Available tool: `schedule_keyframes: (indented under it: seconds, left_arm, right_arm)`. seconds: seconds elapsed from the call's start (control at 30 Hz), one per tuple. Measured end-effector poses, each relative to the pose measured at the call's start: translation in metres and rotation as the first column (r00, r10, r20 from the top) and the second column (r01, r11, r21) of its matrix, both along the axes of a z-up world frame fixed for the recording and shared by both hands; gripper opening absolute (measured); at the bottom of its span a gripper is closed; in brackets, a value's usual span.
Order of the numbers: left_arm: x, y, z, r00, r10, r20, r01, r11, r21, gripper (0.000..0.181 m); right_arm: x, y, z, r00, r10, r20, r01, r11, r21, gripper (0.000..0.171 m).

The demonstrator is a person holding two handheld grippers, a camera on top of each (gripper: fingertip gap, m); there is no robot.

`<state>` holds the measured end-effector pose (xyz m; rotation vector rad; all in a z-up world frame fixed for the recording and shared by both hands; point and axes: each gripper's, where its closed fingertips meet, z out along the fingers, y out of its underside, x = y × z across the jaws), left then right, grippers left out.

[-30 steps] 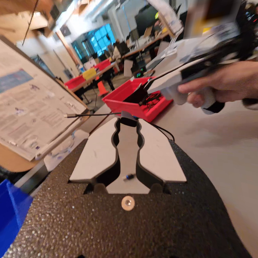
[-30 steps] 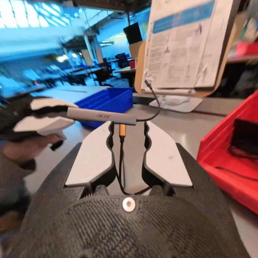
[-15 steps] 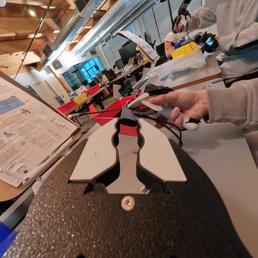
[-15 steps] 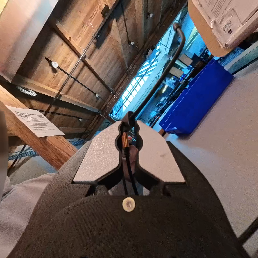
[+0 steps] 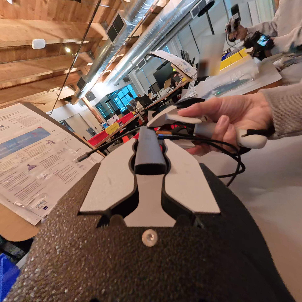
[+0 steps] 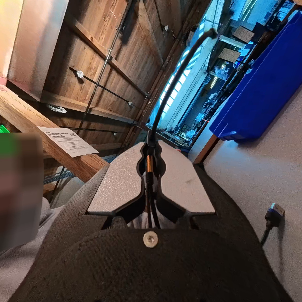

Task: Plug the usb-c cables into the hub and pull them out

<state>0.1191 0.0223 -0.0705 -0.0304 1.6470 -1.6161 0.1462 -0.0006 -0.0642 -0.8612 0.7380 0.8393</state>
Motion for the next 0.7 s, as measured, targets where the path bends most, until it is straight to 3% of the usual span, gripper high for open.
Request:
schedule_keyframes:
  seconds: [0.17, 0.4, 0.47, 0.7]
  left_arm:
    - [0.006, 0.002, -0.008, 0.998, 0.048, -0.041, -0.046, 0.998, 0.033, 0.022]
    - [0.012, 0.006, -0.015, 0.996, 0.074, -0.059, -0.072, 0.997, 0.035, 0.033]
    - [0.010, 0.005, -0.015, 0.996, 0.067, -0.053, -0.066, 0.998, 0.021, 0.025]
    - [0.019, 0.008, -0.023, 0.986, 0.109, -0.125, -0.105, 0.994, 0.036, 0.024]
  right_arm:
    - [0.012, -0.007, -0.010, 0.996, -0.094, 0.001, 0.094, 0.992, -0.079, 0.009]
    - [0.008, -0.003, -0.003, 0.998, -0.064, -0.012, 0.064, 0.997, -0.041, 0.009]
    - [0.008, 0.000, -0.007, 0.998, -0.061, -0.005, 0.060, 0.995, -0.073, 0.009]
    - [0.015, 0.000, -0.014, 0.995, -0.100, -0.020, 0.098, 0.990, -0.098, 0.009]
